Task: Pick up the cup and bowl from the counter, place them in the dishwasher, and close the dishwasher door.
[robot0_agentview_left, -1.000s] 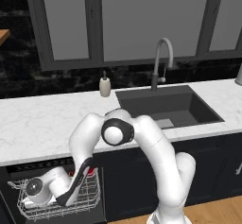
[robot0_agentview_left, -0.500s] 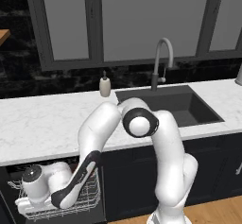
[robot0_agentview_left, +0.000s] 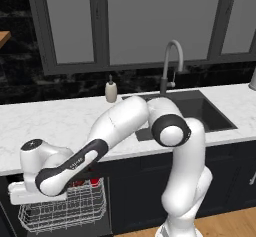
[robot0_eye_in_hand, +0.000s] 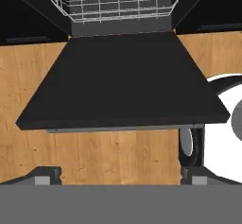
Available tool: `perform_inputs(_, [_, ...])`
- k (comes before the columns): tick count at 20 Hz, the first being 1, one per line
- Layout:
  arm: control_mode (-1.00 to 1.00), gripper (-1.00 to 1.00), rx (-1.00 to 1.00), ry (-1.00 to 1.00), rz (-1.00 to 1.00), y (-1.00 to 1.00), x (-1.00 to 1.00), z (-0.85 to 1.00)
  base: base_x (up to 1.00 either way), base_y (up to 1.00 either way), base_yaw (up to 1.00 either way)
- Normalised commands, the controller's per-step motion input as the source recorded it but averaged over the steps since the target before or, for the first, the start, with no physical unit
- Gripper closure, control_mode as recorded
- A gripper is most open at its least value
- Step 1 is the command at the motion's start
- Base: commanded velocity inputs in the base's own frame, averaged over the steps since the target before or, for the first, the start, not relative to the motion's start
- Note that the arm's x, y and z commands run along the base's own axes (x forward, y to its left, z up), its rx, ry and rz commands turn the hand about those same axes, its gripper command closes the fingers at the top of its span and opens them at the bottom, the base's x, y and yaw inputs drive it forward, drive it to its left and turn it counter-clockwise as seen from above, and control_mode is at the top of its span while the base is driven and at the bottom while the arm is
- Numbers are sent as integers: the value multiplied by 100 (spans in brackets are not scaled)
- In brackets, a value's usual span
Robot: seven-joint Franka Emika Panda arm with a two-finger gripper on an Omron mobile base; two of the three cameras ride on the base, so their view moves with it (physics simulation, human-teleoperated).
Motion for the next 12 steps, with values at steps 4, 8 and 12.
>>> perform_inputs(4, [-100, -100, 10, 1, 0, 0, 0, 100, 0, 0, 0])
perform_inputs(8, [-100, -100, 45, -10, 0, -57, -17, 100, 0, 0, 0])
perform_inputs(12, [-100, -100, 69, -32, 10, -100, -52, 100, 0, 0, 0])
